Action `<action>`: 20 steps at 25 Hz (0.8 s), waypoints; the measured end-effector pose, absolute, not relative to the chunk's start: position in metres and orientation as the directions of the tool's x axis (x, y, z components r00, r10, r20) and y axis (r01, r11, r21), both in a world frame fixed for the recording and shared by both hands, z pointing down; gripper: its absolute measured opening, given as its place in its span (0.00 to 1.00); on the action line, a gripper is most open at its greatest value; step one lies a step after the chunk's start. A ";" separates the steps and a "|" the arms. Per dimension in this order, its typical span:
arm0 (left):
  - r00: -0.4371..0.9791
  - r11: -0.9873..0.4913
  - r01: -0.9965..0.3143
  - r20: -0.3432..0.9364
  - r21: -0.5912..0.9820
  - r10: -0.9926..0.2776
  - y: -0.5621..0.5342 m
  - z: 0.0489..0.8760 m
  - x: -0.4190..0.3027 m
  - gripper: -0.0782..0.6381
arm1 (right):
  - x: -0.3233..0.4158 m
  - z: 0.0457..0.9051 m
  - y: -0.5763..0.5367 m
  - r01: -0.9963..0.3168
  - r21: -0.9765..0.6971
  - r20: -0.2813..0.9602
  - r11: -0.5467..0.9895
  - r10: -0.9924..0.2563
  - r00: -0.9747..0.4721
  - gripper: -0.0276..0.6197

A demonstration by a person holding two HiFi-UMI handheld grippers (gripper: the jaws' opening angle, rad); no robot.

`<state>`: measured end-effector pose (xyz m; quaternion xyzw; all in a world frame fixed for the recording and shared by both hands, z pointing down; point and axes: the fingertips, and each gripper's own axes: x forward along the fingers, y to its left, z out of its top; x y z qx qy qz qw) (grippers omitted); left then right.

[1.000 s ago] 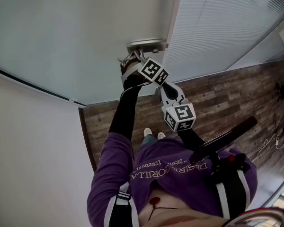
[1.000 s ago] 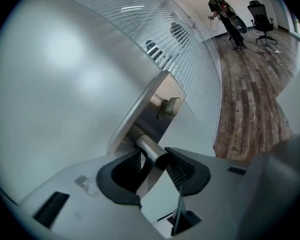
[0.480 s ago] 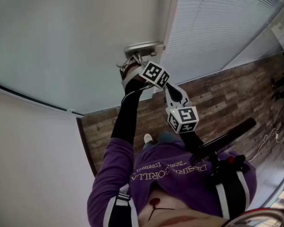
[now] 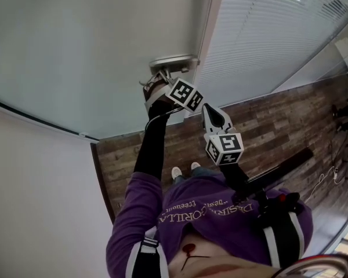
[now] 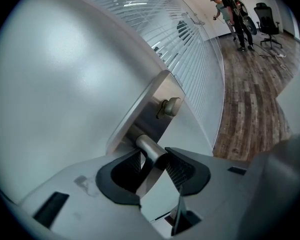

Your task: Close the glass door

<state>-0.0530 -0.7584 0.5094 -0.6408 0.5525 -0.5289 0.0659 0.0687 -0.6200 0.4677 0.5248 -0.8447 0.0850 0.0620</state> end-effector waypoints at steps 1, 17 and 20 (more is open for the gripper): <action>-0.172 -0.379 -0.639 0.605 -0.669 -0.777 -0.760 0.509 -0.053 0.31 | 0.072 0.466 -0.623 -0.897 -0.077 0.194 0.435 -0.876 -0.442 0.04; -0.183 -0.363 -0.650 0.601 -0.668 -0.778 -0.769 0.511 -0.059 0.31 | 0.084 0.466 -0.648 -0.887 -0.076 0.176 0.455 -0.870 -0.461 0.04; -0.186 -0.357 -0.653 0.598 -0.668 -0.780 -0.772 0.515 -0.060 0.31 | 0.084 0.469 -0.650 -0.886 -0.079 0.174 0.457 -0.869 -0.464 0.04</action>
